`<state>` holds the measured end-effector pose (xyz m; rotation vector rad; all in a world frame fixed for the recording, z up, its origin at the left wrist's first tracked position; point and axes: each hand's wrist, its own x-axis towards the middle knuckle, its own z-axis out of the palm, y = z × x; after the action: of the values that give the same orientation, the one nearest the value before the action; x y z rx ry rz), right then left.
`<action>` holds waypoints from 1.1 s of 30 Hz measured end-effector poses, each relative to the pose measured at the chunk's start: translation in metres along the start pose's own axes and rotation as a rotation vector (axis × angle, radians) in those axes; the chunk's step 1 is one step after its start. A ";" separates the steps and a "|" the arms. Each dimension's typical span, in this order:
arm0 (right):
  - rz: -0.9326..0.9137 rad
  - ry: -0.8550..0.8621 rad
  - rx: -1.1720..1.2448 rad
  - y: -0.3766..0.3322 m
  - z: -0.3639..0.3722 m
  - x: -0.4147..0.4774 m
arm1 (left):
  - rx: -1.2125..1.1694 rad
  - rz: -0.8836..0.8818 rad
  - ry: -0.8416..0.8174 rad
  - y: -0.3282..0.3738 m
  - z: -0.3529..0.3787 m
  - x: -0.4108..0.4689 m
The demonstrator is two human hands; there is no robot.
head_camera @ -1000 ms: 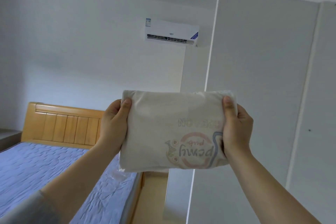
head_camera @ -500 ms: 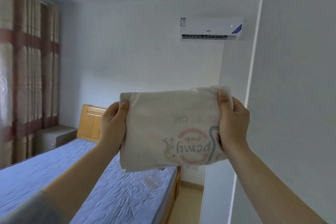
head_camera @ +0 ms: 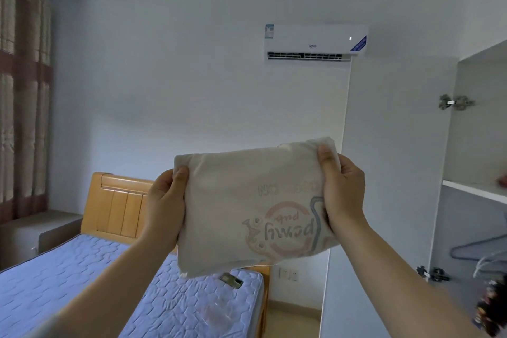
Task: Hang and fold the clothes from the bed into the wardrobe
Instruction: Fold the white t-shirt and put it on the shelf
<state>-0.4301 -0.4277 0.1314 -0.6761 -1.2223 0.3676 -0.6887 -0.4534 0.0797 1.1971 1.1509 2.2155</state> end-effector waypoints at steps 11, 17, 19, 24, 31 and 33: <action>-0.039 0.067 -0.144 0.126 0.026 0.103 | -0.053 -0.101 -0.117 -0.134 0.108 0.103; -0.019 0.143 -0.198 0.185 -0.005 0.163 | -0.083 -0.122 -0.227 -0.181 0.198 0.136; -0.007 0.163 -0.190 0.200 -0.019 0.184 | -0.102 -0.116 -0.261 -0.190 0.231 0.146; -0.026 0.252 -0.265 0.232 -0.059 0.224 | -0.145 -0.130 -0.380 -0.221 0.313 0.161; -0.067 0.426 -0.450 0.251 -0.138 0.267 | -0.275 -0.168 -0.588 -0.257 0.452 0.151; -0.079 0.488 -0.494 0.251 -0.164 0.278 | -0.321 -0.189 -0.677 -0.262 0.495 0.146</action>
<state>-0.1641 -0.1176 0.1417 -1.0648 -0.8646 -0.1742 -0.3814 0.0366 0.0968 1.4528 0.5777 1.5725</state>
